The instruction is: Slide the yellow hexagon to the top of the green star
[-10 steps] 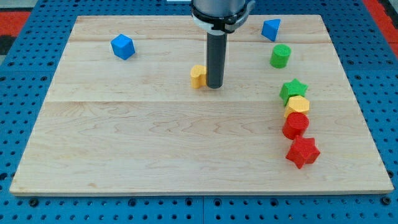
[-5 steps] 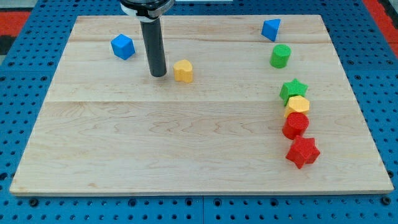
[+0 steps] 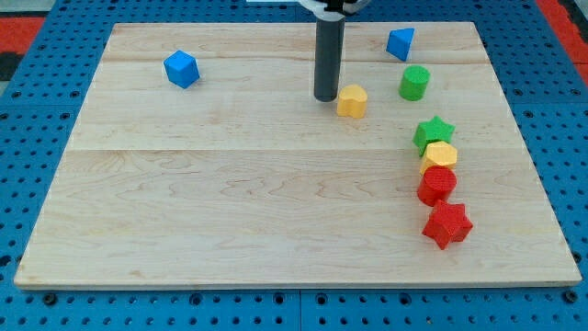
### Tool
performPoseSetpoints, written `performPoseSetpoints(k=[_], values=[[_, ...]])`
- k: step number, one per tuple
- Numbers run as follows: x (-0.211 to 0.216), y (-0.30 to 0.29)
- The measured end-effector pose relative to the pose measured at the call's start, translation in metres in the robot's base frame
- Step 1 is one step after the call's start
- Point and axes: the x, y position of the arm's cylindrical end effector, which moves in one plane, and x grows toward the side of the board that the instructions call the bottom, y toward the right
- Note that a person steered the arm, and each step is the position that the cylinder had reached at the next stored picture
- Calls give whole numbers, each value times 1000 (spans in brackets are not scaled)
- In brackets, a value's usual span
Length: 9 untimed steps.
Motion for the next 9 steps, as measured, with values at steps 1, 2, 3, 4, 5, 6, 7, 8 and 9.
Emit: performPoseSetpoints(k=[1,2,3,4,5,6,7,8,9], values=[[0,10],[14,15],[21,26],[26,43],[30,49],[44,46],[55,46],[68,23],[93,16]])
